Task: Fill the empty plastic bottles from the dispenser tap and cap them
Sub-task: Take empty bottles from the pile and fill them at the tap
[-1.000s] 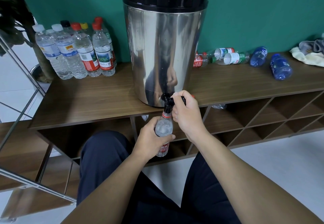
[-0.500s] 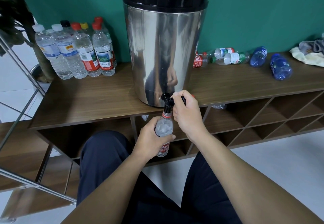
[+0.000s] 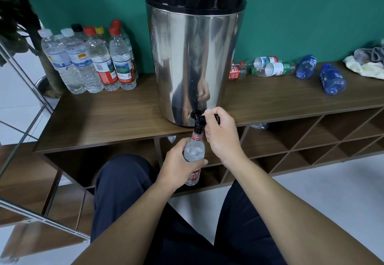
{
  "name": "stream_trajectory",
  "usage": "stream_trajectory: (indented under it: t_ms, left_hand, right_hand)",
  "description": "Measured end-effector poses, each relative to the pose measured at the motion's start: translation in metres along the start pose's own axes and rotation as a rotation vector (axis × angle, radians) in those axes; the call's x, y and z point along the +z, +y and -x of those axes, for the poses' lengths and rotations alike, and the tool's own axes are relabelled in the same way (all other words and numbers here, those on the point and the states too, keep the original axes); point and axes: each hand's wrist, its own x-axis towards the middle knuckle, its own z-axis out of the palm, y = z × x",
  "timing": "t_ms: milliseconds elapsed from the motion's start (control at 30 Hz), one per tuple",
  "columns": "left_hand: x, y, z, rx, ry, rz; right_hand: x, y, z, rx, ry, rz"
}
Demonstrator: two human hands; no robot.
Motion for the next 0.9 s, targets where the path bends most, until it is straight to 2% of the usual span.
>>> stream_trajectory:
  t_ms: [900]
  left_hand:
    - [0.000, 0.000, 0.000, -0.001, 0.000, -0.012]
  right_hand:
    - [0.002, -0.010, 0.007, 0.008, 0.033, 0.013]
